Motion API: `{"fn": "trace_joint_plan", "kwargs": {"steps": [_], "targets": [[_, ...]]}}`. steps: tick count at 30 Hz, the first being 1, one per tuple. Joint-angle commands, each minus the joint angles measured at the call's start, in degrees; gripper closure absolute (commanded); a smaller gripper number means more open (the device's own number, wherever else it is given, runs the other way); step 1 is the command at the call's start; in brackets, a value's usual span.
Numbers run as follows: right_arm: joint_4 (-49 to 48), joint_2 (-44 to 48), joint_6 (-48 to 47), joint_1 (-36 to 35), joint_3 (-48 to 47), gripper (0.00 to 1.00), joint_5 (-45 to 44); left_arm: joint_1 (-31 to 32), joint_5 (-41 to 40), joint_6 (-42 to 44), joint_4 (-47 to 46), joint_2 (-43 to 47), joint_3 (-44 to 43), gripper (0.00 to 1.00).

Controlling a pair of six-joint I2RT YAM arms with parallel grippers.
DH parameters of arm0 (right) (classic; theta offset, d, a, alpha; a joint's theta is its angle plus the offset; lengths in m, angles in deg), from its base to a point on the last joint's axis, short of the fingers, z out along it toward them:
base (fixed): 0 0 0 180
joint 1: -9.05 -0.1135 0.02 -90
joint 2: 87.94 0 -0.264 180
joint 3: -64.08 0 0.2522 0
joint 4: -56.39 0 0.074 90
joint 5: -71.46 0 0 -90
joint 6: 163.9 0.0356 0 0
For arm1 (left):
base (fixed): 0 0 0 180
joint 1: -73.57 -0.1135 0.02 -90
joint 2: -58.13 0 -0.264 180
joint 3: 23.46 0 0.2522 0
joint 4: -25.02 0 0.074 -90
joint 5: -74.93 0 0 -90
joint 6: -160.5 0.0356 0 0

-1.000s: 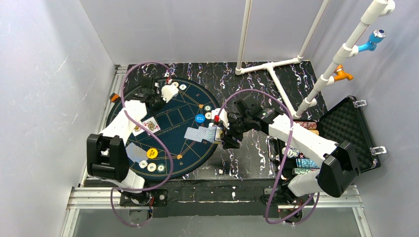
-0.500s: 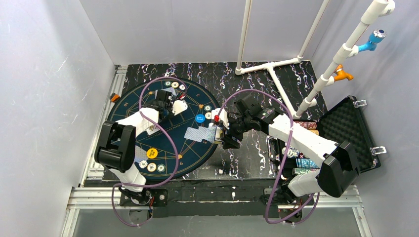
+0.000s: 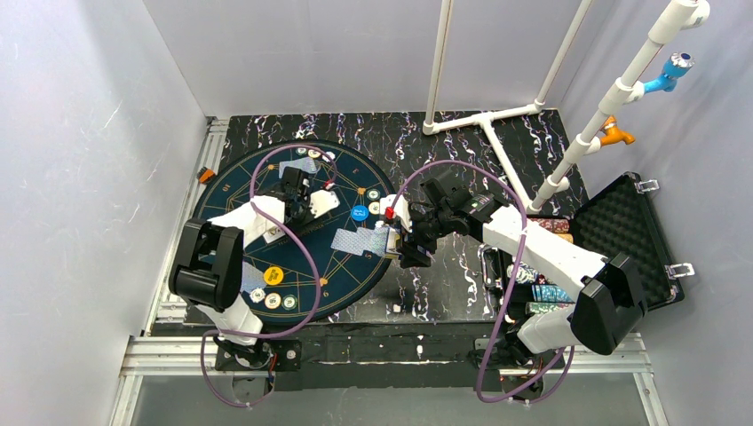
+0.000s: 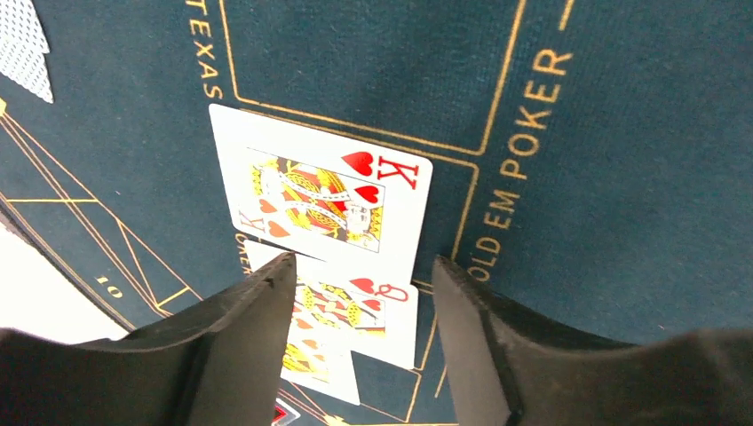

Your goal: Distribute texas hold em gaming equipment

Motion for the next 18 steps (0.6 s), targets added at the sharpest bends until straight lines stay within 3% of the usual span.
{"fn": "trace_joint_plan", "kwargs": {"steps": [1, 7, 11, 15, 16, 18], "targets": [[-2.24, 1.41, 0.10, -0.19, -1.27, 0.99, 0.82, 0.36, 6.76, -2.35, 9.21, 3.22, -0.24, 0.38], [-2.56, 1.16, 0.16, -0.19, -1.33, 0.99, 0.66, -0.50, 20.84, -9.46, 19.25, 11.30, -6.38, 0.26], [-3.20, 0.91, 0.90, -0.19, -1.55, 0.99, 0.02, -3.68, 41.03, -23.21, 22.08, 16.44, -10.73, 0.21], [-4.46, 0.41, 2.36, -0.19, -1.67, 0.99, -1.54, -3.91, 60.64, -42.70, 12.10, 19.56, -8.71, 0.16], [-4.64, 0.38, 2.51, -0.24, -1.76, 0.99, -1.63, -3.72, 63.59, -51.10, 7.54, 19.99, -7.14, 0.13], [-4.74, 0.28, 2.72, -0.40, -1.94, 0.99, -1.75, -2.63, 66.51, -58.82, 2.35, 19.49, -5.19, 0.11]]}}
